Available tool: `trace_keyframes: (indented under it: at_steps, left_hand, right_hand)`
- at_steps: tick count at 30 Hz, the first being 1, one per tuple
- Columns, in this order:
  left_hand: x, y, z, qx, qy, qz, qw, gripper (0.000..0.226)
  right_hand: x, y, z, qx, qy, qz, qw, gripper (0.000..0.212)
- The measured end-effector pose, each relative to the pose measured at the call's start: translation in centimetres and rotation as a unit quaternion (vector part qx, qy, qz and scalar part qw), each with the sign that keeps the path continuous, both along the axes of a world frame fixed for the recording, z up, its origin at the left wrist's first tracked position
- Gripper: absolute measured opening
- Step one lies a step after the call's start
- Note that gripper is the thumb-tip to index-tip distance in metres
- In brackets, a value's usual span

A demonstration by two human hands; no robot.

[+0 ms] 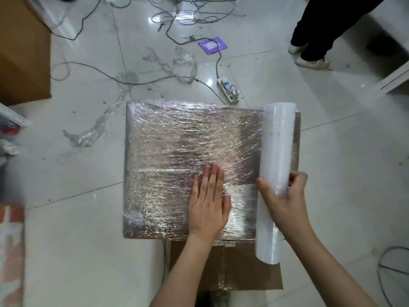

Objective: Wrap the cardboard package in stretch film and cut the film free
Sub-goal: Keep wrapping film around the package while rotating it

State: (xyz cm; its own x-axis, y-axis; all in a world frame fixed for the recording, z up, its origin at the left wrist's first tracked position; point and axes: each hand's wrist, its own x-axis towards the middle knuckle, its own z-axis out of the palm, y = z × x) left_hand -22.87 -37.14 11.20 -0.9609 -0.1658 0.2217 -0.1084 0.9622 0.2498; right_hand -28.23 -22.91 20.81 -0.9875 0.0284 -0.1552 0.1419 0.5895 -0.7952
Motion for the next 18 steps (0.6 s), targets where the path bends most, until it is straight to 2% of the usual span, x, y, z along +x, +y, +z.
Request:
trace_keyframes:
  at_steps: [4, 6, 8, 10, 13, 18]
  left_hand:
    - [0.4, 0.2, 0.1, 0.005, -0.009, 0.003, 1.0, 0.058]
    - [0.6, 0.5, -0.1, 0.002, -0.01, 0.001, 1.0, 0.058]
    - [0.9, 0.6, -0.2, 0.005, -0.002, 0.0, 1.0, 0.058]
    - [0.9, 0.2, 0.2, 0.034, 0.013, -0.007, 0.999, 0.059]
    - [1.2, -0.6, 1.3, 0.126, 0.035, -0.031, 0.991, 0.066]
    - [2.3, 1.3, -0.2, 0.034, 0.013, 0.019, 0.999, 0.062]
  right_hand:
    - [-0.3, 0.5, -0.3, 0.194, 0.037, -0.04, 0.979, 0.072]
    - [-0.4, 0.5, -0.6, 0.241, 0.026, -0.061, 0.968, 0.084]
    - [-0.5, 0.5, -0.9, 0.267, 0.021, -0.064, 0.961, 0.086]
    - [-0.6, 0.7, -1.1, 0.276, 0.025, -0.059, 0.959, 0.081]
    - [-1.0, 0.8, -1.2, 0.26, 0.029, -0.055, 0.964, 0.062]
    - [-1.9, 0.2, -1.4, 0.258, 0.046, -0.042, 0.964, 0.053]
